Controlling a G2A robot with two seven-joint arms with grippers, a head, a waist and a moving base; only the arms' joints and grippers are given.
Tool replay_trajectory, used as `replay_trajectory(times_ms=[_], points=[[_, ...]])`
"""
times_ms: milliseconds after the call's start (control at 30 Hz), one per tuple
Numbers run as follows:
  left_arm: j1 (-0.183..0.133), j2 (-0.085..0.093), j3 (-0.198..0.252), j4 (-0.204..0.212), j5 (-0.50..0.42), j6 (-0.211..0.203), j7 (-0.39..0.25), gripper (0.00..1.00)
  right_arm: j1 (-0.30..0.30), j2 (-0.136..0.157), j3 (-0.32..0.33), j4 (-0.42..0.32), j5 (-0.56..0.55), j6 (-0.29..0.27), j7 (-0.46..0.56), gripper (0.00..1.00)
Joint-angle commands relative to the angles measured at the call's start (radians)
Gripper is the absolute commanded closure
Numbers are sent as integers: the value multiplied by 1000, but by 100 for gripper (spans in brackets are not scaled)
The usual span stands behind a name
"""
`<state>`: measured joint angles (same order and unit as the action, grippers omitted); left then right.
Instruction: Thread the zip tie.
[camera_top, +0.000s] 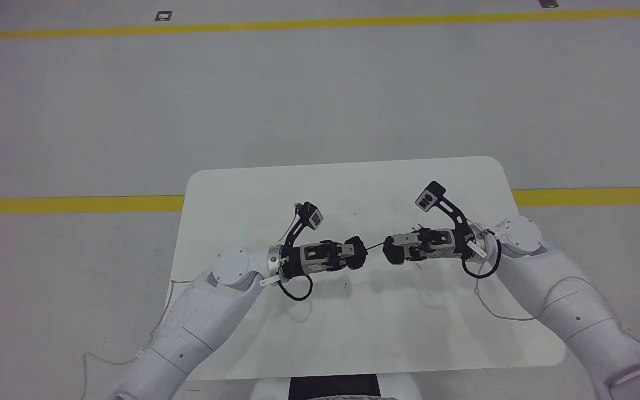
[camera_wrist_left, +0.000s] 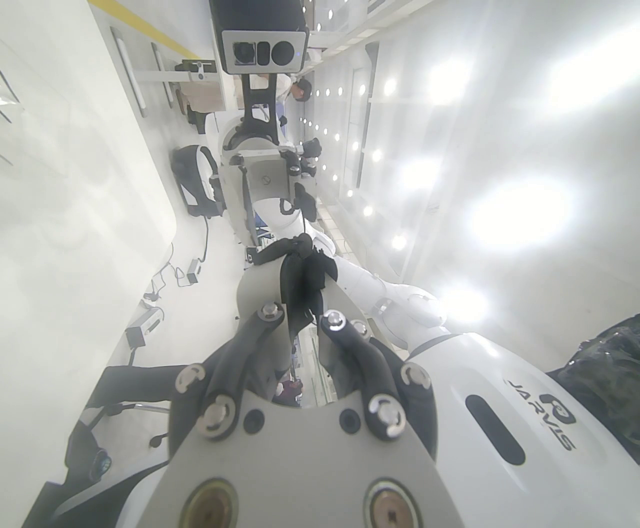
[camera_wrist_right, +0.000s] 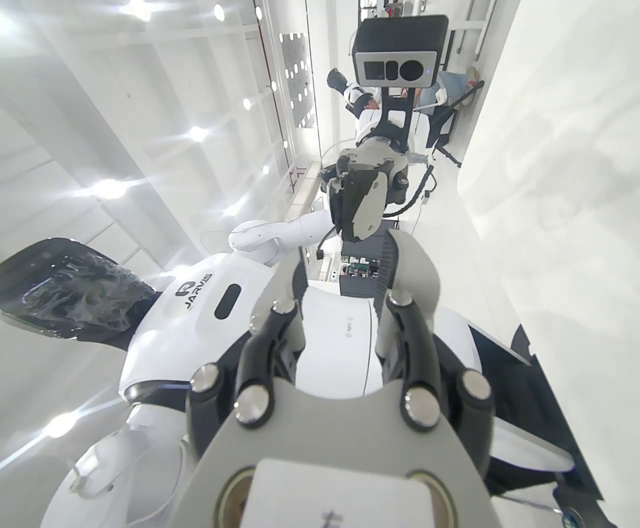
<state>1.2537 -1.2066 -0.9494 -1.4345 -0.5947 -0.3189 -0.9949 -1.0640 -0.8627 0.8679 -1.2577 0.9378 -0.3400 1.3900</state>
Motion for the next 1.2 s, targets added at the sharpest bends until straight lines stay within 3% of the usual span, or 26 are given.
replay_trajectory(times_ms=[0, 900, 967, 1167], points=[[0, 0, 0, 0, 0, 0, 0, 100, 0, 0, 0, 0, 0, 0, 0, 0], [0, 0, 0, 0, 0, 0, 0, 100, 0, 0, 0, 0, 0, 0, 0, 0], [4, 0, 2, -8, 7, 7, 24, 100, 0, 0, 0, 0, 0, 0, 0, 0], [24, 13, -33, -16, 10, -3, 43, 100, 0, 0, 0, 0, 0, 0, 0, 0]])
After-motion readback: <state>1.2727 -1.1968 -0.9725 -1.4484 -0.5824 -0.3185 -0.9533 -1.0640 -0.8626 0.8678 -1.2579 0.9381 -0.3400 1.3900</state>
